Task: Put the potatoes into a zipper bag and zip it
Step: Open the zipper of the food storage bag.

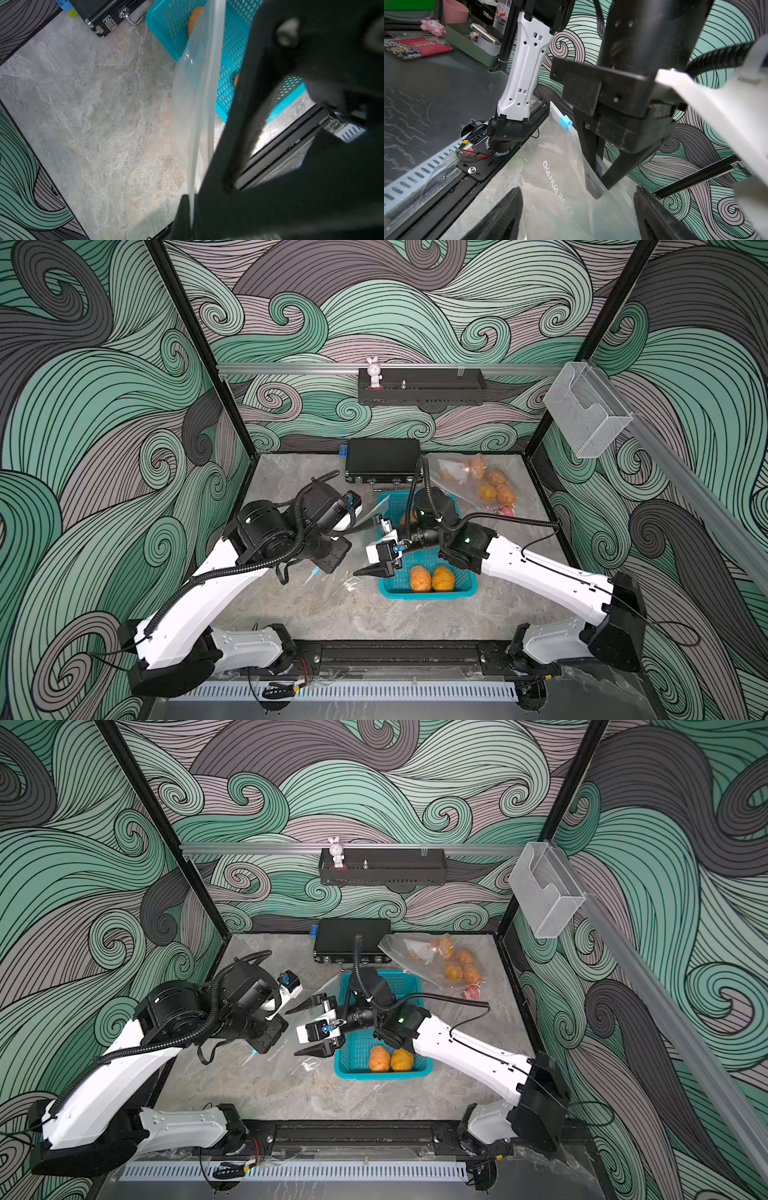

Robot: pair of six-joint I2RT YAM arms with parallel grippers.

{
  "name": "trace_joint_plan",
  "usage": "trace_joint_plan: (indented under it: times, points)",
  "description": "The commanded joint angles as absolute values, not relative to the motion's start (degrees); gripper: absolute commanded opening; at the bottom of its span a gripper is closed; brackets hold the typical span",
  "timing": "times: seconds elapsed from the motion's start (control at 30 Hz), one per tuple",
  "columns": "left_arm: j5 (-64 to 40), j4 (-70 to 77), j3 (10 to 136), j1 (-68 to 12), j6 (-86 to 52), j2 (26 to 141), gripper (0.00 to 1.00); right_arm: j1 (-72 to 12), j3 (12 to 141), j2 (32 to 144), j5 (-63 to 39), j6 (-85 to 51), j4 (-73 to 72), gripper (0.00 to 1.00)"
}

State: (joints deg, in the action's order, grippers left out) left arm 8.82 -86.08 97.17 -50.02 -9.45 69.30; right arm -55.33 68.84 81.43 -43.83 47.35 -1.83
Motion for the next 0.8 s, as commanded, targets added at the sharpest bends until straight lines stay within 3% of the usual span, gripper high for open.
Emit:
trace_joint_plan:
  times: [0.0,0.43,0.77]
  points:
    - [8.1,-85.8,97.0,-50.2,-8.9,69.5,0.0,-55.4,71.6,82.7,-45.7,50.7,3.3,0.8]
    - [9.3,-85.9,97.1,-50.1,-8.7,69.1,0.0,-56.6,69.3,80.6,-43.3,59.6,11.7,0.76]
    - [8.7,-86.3,97.7,-50.0,-8.3,69.3,0.0,-59.0,71.7,82.7,-34.8,63.5,15.1,0.79]
